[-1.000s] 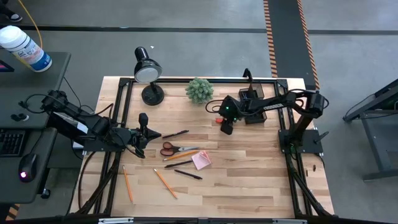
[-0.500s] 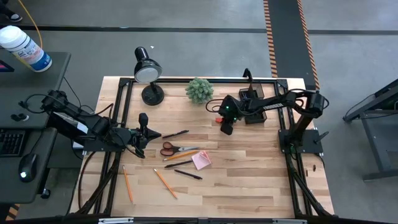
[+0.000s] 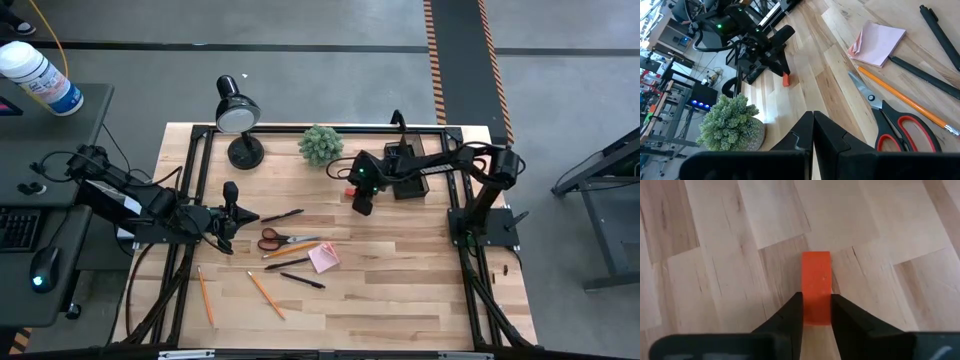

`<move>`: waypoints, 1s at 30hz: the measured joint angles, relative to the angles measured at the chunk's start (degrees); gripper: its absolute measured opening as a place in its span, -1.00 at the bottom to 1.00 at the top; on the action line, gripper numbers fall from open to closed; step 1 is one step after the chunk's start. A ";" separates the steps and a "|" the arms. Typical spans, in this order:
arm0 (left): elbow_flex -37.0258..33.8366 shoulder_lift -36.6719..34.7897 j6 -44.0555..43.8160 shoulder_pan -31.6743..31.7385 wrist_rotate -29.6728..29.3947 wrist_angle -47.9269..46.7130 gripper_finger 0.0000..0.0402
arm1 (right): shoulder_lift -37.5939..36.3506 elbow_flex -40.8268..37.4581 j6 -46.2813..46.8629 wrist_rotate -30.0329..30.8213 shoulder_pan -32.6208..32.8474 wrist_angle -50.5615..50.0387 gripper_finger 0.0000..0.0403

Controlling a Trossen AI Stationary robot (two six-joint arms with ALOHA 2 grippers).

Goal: Pick and place office supplies into organizer
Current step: Put the eraser into the desk organizer

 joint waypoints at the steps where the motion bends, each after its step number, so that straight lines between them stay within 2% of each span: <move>1: 0.00 0.00 0.00 -0.01 0.00 0.00 -1.00 | 0.00 0.46 -0.32 0.01 0.00 -0.99 -0.60; 15: 0.00 0.00 -0.02 0.01 0.00 -0.02 -1.00 | -0.07 13.29 -2.63 3.42 -2.37 -19.32 -0.62; 22: 0.00 0.00 -0.02 0.01 0.00 -0.13 -1.00 | -0.15 20.94 -2.90 12.34 -5.25 -31.52 -0.62; 30: 0.00 0.00 -0.02 0.00 0.00 -0.20 -1.00 | -0.23 25.49 4.14 25.25 -10.36 -44.11 -0.63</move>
